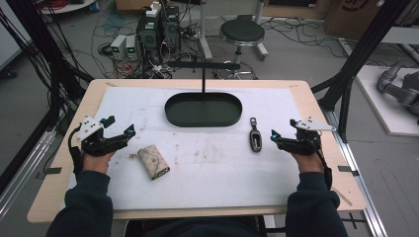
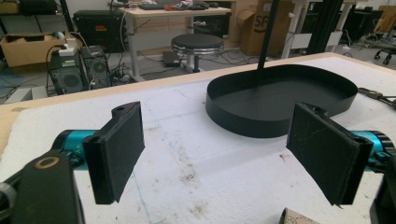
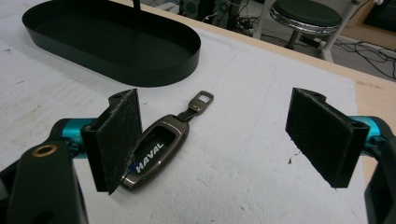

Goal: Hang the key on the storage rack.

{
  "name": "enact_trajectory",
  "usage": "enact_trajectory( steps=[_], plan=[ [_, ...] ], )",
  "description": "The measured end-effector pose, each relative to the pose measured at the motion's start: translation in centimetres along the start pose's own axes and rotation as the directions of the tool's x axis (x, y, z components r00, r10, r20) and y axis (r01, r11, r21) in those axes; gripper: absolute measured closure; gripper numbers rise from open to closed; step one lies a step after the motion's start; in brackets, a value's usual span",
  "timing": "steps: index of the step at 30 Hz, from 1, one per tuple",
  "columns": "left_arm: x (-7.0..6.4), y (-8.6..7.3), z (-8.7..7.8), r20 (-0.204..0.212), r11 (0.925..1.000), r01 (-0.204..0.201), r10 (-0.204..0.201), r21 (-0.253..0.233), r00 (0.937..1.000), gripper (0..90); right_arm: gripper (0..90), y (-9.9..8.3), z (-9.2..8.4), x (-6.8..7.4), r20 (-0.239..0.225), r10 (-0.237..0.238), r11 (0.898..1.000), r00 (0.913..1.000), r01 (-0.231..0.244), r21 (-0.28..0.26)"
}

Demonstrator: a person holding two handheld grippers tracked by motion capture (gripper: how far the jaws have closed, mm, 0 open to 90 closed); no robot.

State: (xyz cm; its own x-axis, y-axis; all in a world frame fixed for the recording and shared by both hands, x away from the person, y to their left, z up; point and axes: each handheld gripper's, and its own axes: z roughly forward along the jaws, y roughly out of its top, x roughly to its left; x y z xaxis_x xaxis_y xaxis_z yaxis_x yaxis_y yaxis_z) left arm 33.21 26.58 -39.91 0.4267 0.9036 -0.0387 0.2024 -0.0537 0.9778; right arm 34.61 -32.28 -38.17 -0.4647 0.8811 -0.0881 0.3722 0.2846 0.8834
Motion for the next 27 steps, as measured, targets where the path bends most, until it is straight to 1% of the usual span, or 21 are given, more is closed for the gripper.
enact_trajectory(
  steps=[7, 13, 16, 23, 26, 27],
  plan=[
    [0.04, -0.07, 0.23, 0.001, 1.0000, 0.000, 0.000, 0.006, 1.0000, 19.3, 18.9, -0.16, 0.00, -0.06, -0.002, 0.002, 1.000, 1.0000, -0.002, 0.000],
    [0.19, -0.15, 0.35, -0.005, 0.9999, 0.005, -0.005, 0.010, 1.0000, 19.6, 18.9, -0.20, 0.04, -0.24, -0.002, 0.014, 1.000, 0.9999, -0.014, -0.001],
    [0.21, -0.16, 0.35, -0.006, 0.9999, 0.010, -0.010, 0.011, 0.9999, 19.6, 18.9, -0.21, 0.15, -0.25, -0.003, 0.011, 1.000, 0.9999, -0.011, 0.001],
    [0.05, -0.19, 0.39, -0.007, 0.9997, 0.002, -0.002, 0.026, 1.0000, 20.3, 19.0, -0.14, 0.15, 0.15, -0.008, 0.019, 1.000, 0.9998, -0.019, -0.003],
    [0.03, -0.20, 0.40, -0.006, 0.9996, 0.005, -0.004, 0.030, 1.0000, 20.4, 19.0, -0.10, 0.32, 0.36, -0.015, 0.026, 1.000, 0.9996, -0.026, 0.002],
    [0.00, -0.18, 0.34, -0.008, 0.9995, 0.001, 0.000, 0.032, 1.0000, 20.4, 19.0, -0.10, 0.43, 0.53, -0.026, 0.031, 0.999, 0.9992, -0.031, 0.009]
  ],
)
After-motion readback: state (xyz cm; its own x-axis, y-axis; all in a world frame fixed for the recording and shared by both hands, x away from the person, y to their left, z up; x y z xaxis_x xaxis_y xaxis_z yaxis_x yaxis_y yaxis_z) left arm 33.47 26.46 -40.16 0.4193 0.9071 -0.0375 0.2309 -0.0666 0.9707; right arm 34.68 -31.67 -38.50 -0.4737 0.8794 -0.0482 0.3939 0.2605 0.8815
